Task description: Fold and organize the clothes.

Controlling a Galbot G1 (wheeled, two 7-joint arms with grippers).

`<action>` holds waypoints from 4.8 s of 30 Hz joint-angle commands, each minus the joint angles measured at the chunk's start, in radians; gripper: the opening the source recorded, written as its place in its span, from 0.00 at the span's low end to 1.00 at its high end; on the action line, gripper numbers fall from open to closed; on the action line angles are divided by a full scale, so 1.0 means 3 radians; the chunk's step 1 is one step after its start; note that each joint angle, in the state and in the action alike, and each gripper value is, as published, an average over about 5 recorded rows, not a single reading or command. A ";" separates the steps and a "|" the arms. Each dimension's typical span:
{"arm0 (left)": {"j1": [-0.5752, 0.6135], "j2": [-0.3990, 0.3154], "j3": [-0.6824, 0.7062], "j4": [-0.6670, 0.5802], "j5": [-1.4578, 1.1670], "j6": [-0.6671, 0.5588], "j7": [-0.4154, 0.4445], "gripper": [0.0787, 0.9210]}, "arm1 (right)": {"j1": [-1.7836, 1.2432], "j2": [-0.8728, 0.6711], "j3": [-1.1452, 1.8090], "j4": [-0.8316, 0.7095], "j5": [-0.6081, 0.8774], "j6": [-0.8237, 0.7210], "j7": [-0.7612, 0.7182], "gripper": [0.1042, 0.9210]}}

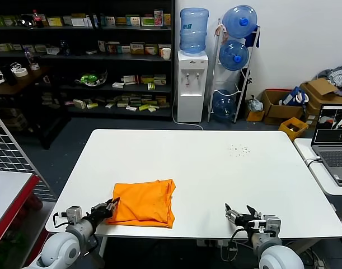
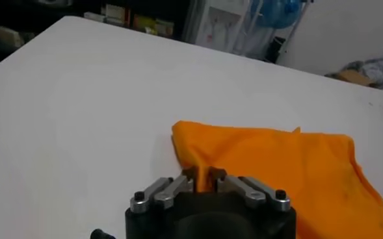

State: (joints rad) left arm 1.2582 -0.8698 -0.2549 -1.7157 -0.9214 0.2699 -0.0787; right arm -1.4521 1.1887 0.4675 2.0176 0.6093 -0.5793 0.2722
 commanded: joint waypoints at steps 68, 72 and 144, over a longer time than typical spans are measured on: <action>-0.2415 -0.1720 0.1916 0.0118 -0.1729 0.0632 -0.2642 0.03 | -0.0445 0.0253 0.0383 0.0220 -0.0379 0.0153 -0.0052 0.88; -0.2464 -0.1995 0.1939 0.0485 -0.1463 0.0633 -0.2572 0.03 | -0.0387 0.0242 0.0369 0.0191 -0.0356 0.0144 -0.0047 0.88; 0.1662 -0.1928 -0.0982 -0.0669 0.2197 -0.3027 0.1119 0.88 | -0.0824 0.0917 0.1016 -0.0254 -0.1621 0.3285 -0.1608 0.88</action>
State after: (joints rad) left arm 1.6397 -1.3772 -0.4662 -1.9142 -0.3313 -0.4538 0.1583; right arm -1.6598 1.3191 0.7520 1.9484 0.2654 0.2134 -0.1862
